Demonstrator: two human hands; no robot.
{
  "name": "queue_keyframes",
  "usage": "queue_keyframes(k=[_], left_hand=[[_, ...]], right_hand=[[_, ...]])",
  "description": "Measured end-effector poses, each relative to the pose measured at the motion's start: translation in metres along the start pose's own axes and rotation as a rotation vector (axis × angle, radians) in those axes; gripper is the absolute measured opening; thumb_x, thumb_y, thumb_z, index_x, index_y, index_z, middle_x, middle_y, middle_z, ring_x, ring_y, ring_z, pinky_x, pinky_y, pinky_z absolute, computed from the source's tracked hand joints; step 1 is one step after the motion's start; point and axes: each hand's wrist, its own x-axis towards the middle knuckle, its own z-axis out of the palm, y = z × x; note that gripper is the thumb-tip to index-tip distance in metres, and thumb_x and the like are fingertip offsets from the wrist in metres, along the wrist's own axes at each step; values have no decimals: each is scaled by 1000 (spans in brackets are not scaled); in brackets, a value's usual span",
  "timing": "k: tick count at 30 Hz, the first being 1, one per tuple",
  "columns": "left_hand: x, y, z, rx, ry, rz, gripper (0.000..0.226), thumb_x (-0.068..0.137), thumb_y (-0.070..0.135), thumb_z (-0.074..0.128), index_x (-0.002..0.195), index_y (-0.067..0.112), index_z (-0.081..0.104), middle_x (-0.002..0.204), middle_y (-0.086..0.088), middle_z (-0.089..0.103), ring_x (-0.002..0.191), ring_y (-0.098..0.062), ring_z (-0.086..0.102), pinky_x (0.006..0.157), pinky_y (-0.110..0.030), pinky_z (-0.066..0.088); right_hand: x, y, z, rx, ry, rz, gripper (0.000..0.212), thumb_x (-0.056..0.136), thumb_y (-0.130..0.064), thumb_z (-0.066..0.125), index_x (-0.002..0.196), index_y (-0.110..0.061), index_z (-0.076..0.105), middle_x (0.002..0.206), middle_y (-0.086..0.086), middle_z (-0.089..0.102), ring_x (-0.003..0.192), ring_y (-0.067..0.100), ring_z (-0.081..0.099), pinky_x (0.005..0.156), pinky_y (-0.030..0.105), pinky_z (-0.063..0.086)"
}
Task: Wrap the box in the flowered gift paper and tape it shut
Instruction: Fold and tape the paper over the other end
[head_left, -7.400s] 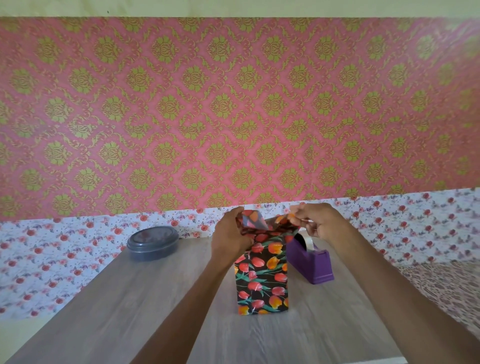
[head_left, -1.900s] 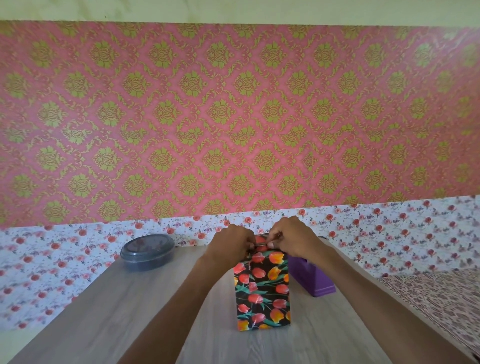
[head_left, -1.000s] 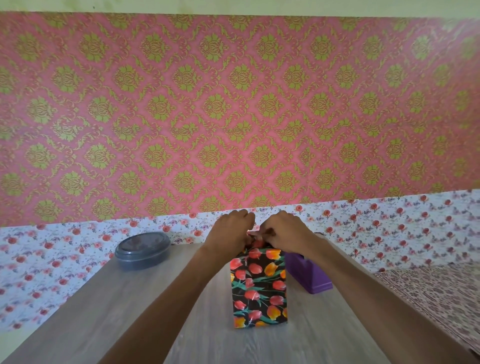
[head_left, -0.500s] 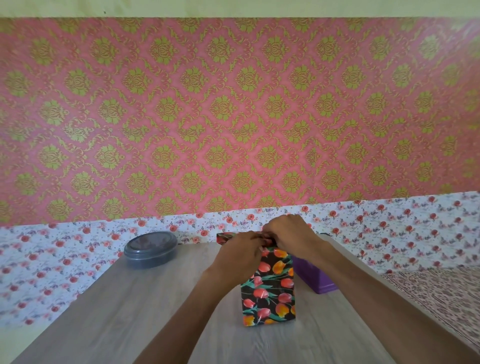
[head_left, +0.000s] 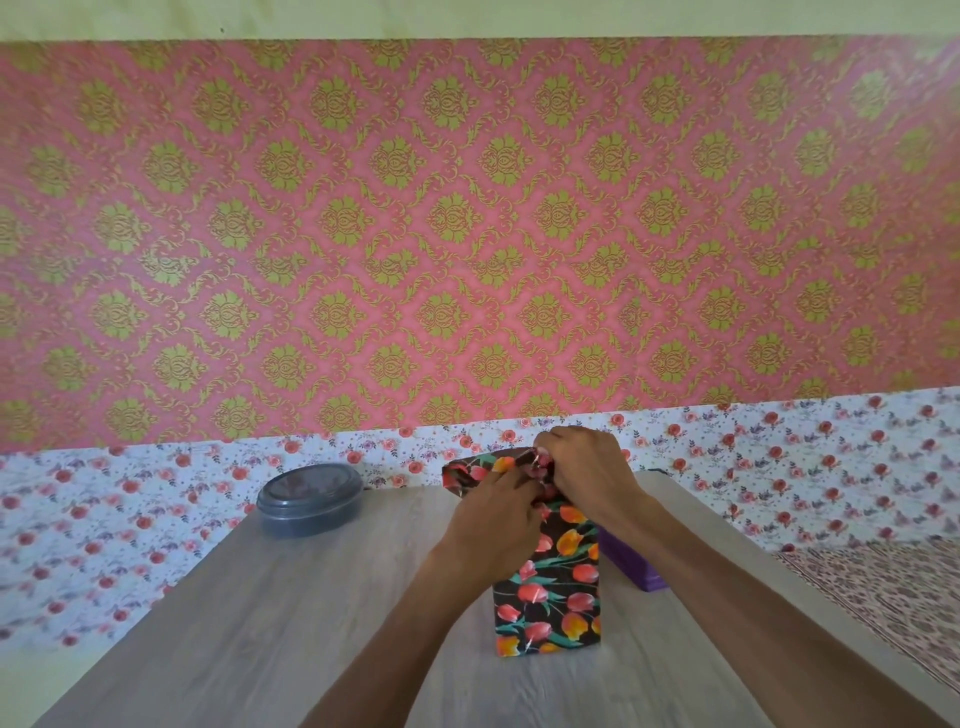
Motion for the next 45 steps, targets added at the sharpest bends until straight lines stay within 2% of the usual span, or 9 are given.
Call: queue_keyframes(k=[4, 11, 17, 20, 24, 27, 33, 40, 45], left_hand=[[2, 0, -2, 26, 24, -23, 50, 99, 28, 17, 104, 12, 64, 109, -4, 64, 89, -20, 53, 90, -41, 45], [3, -2, -1, 11, -19, -74, 46, 98, 31, 21, 120, 20, 60, 124, 0, 54, 107, -22, 48, 96, -45, 44], [-1, -5, -5, 33, -88, -44, 42, 104, 26, 27, 137, 23, 51, 146, 3, 40, 132, -25, 37, 112, -43, 30], [5, -10, -7, 73, -127, -77, 53, 98, 38, 16, 134, 23, 51, 138, 1, 50, 125, -27, 48, 103, -45, 42], [5, -4, -12, 176, -77, -111, 44, 103, 37, 20, 138, 29, 45, 130, 2, 57, 110, -26, 58, 93, -41, 47], [4, 5, -15, 225, -40, -137, 39, 103, 37, 24, 130, 29, 51, 134, 4, 54, 119, -24, 53, 101, -46, 42], [15, 10, -9, 275, -78, -147, 44, 103, 42, 20, 139, 34, 43, 144, 4, 47, 129, -28, 45, 105, -51, 38], [18, 6, -3, 342, -103, -150, 46, 103, 46, 19, 140, 37, 44, 147, 2, 39, 137, -29, 34, 111, -55, 29], [24, 10, -3, 351, -148, -181, 47, 102, 45, 18, 140, 35, 45, 148, 0, 36, 138, -31, 30, 111, -56, 28]], right_hand=[[6, 0, -2, 49, 13, 35, 42, 41, 9, 82, 71, -17, 69, 59, -4, 62, 48, 17, 59, 39, 20, 35], [7, 11, -5, 226, -172, -55, 23, 98, -13, 51, 116, -15, 65, 101, 6, 69, 92, 27, 65, 70, 34, 51], [12, 18, -9, 53, -254, -27, 10, 93, -18, 61, 85, -24, 64, 78, -2, 64, 70, 15, 56, 61, 27, 40], [14, 19, -6, -3, -183, -4, 18, 85, -5, 63, 80, -23, 65, 72, -2, 65, 67, 17, 61, 58, 28, 45], [14, 15, -5, -76, -89, -80, 36, 47, 9, 78, 61, -22, 67, 50, -6, 56, 47, 15, 56, 41, 20, 28], [12, 16, -2, -34, -22, -134, 46, 32, 12, 78, 62, -22, 70, 49, -7, 56, 46, 15, 56, 39, 17, 31], [10, 21, 0, 31, -28, -128, 37, 45, 2, 84, 68, -24, 73, 55, -8, 61, 52, 15, 60, 42, 22, 43], [17, 36, -8, 298, -253, -45, 9, 89, -20, 67, 92, -24, 75, 81, -4, 71, 74, 13, 64, 67, 34, 55], [9, 40, -4, 308, -347, -65, 38, 83, -1, 64, 108, -26, 75, 91, 0, 75, 72, 15, 67, 65, 35, 58]])
